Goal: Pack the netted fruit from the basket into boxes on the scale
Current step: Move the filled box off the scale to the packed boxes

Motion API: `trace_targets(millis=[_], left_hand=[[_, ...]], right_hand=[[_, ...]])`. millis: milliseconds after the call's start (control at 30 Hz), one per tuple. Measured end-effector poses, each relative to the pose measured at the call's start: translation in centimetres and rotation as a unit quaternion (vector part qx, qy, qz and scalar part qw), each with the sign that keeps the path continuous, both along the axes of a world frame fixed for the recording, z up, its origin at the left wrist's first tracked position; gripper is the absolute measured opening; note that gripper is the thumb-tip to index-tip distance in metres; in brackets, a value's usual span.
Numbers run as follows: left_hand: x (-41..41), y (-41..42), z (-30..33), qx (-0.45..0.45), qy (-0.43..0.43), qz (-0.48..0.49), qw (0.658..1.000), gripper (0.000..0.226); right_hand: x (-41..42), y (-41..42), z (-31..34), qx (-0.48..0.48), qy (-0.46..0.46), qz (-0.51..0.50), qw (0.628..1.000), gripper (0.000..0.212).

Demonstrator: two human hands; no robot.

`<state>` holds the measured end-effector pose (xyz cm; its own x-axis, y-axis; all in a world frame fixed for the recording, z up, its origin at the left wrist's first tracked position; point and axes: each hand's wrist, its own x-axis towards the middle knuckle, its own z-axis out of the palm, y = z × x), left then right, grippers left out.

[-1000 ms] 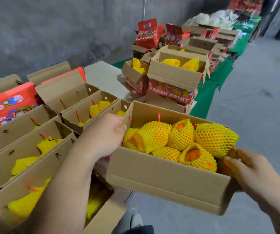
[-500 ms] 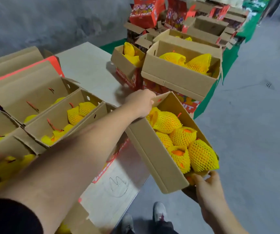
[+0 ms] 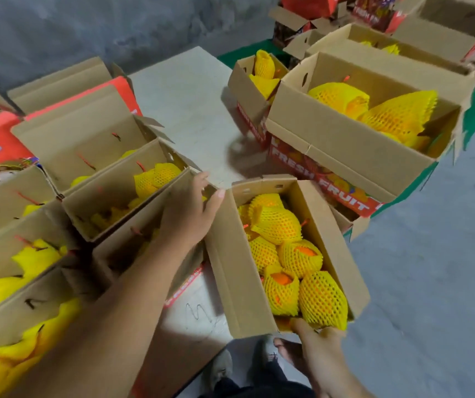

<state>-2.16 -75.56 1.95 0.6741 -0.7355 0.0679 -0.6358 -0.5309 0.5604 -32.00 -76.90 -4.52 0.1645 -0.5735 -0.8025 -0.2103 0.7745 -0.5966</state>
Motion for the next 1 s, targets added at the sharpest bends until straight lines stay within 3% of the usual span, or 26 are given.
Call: trace_targets(millis=[67, 133, 267, 633, 833, 900, 1000], left_hand=[[0.3, 5.8, -1.3, 0.109, 0.037, 0.061, 0.992, 0.065], [-0.5, 10.1, -2.4, 0.244, 0.134, 0.105, 0.955, 0.066], [-3.1, 11.8, -4.2, 0.329, 0.127, 0.087, 0.932, 0.032], [-9.9, 11.3, -3.6, 0.306, 0.283, 0.175, 0.892, 0.014], [-11.0, 12.6, -3.5, 0.27, 0.254, 0.204, 0.906, 0.012], [-10.8, 12.5, -3.7, 0.296, 0.251, 0.198, 0.9, 0.015], [-10.5, 12.2, -3.3, 0.372, 0.275, 0.204, 0.862, 0.014]], right_hand=[[-0.8, -1.0, -0.2, 0.034, 0.009, 0.017, 0.999, 0.013], [-1.3, -1.7, -0.3, 0.067, 0.005, 0.033, 0.997, 0.019], [-1.8, -2.6, 0.4, 0.103, -0.023, 0.044, 0.993, 0.02], [-0.7, -3.5, 1.3, 0.142, -0.076, 0.135, 0.978, 0.03], [0.5, -3.5, 1.8, 0.122, -0.055, 0.189, 0.973, 0.026], [0.9, -3.7, 2.3, 0.116, -0.051, 0.205, 0.971, 0.017], [2.0, -4.1, 3.1, 0.136, -0.053, 0.22, 0.964, 0.009]])
